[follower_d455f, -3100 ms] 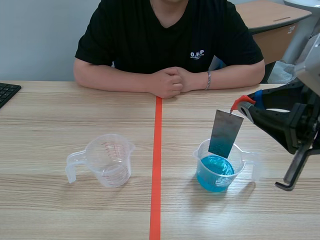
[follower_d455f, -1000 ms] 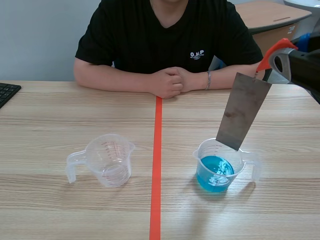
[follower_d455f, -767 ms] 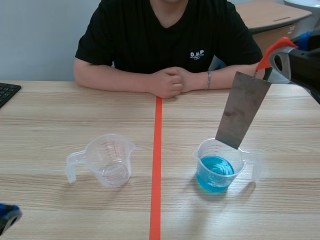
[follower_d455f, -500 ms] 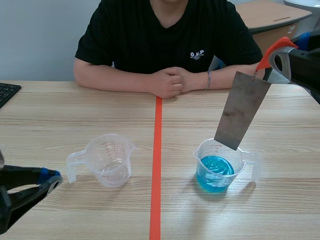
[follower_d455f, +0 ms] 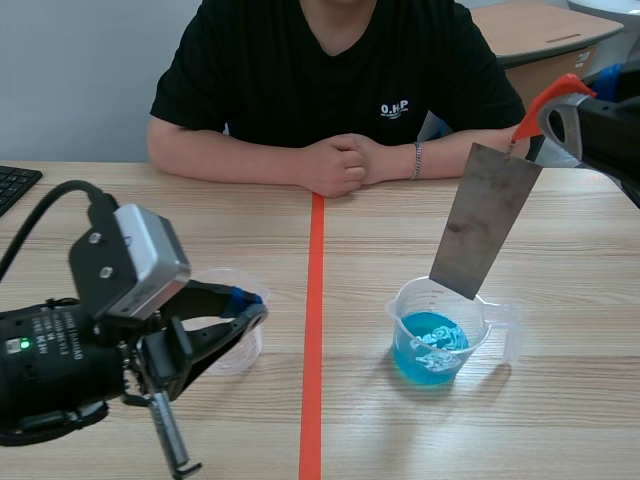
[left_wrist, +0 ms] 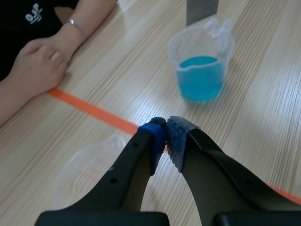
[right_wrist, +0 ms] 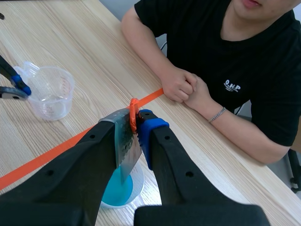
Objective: Do the redox reaction experiment.
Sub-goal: 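Raise the plate and point at it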
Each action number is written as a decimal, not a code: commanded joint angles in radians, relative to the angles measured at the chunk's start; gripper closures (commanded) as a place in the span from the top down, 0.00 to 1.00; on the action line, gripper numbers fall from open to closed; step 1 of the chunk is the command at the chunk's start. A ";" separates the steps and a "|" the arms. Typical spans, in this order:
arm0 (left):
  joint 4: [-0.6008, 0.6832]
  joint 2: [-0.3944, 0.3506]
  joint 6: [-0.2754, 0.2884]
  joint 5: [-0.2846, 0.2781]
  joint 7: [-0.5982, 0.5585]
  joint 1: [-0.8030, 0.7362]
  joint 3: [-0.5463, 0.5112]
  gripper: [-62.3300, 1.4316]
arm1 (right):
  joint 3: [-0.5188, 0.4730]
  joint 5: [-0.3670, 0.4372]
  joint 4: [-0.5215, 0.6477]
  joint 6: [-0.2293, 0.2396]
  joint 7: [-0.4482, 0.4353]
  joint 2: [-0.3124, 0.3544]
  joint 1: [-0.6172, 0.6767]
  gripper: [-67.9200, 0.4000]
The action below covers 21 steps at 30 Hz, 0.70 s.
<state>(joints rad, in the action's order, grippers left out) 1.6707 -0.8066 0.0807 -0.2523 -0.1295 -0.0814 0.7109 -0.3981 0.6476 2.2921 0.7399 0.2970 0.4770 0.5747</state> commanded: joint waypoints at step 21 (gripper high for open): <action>-0.269 0.431 0.001 0.117 0.119 0.264 0.110 0.10 | 0.000 0.013 0.023 0.006 -0.019 0.014 -0.005 0.03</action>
<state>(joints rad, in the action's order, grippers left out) 1.3857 -0.3828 0.0811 -0.1329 0.0067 0.1703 0.8215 -0.3981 0.6479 2.2921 0.7399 0.2947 0.4770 0.5747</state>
